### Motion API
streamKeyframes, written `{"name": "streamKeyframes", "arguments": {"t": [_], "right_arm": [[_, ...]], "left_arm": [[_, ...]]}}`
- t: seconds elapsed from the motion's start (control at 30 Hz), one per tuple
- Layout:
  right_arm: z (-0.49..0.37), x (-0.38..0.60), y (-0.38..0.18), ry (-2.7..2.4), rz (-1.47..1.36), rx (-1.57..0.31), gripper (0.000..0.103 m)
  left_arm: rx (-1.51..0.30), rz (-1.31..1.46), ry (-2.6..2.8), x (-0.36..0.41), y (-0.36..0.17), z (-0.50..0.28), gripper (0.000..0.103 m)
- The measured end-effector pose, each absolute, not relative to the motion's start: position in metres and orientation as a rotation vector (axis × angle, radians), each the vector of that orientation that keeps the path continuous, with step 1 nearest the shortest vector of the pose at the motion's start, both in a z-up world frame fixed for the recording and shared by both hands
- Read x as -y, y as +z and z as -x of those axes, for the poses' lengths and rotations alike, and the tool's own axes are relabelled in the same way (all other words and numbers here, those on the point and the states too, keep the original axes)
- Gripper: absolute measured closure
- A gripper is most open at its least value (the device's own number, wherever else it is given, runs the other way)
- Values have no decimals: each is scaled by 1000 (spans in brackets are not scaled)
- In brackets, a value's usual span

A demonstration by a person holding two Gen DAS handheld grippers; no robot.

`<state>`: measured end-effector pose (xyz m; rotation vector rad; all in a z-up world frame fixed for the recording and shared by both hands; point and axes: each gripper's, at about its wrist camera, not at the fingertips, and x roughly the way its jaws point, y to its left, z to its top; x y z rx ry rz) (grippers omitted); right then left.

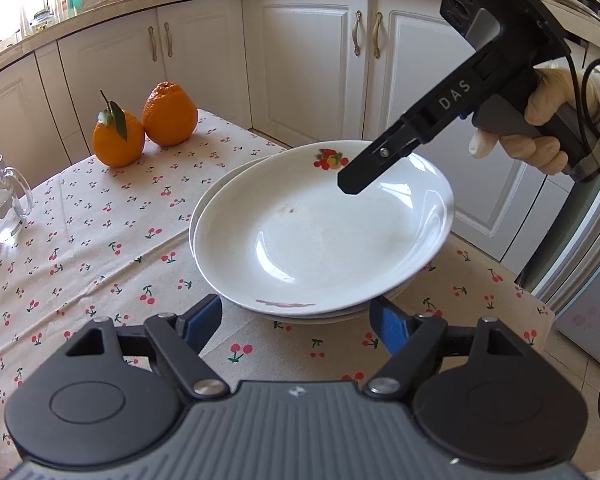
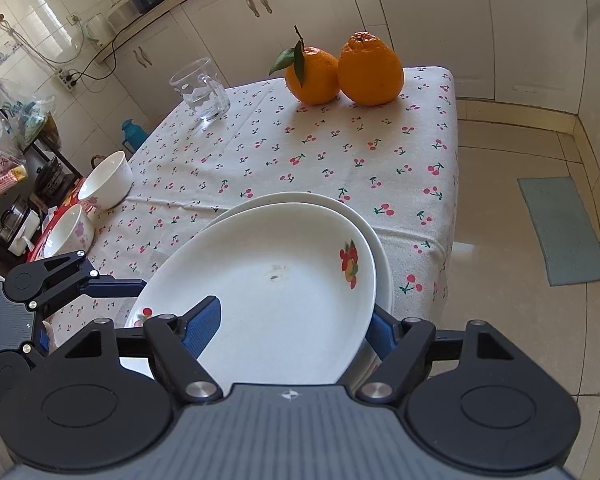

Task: Organize plates and bowls
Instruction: 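Lower the plate onto the stacked plates and open the right gripper, then withdraw the right gripper from the stack while moving the left gripper toward the white bowls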

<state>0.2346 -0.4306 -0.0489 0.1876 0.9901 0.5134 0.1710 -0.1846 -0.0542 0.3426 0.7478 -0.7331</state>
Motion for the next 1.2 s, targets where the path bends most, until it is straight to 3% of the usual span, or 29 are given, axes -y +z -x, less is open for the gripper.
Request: {"name": "streamKeyframes", "arguments": {"t": [1.2], "right_arm": [[-202, 422, -41, 372, -174, -991, 19]], "left_arm": [[-739, -319, -721, 163, -49, -146, 20]]}}
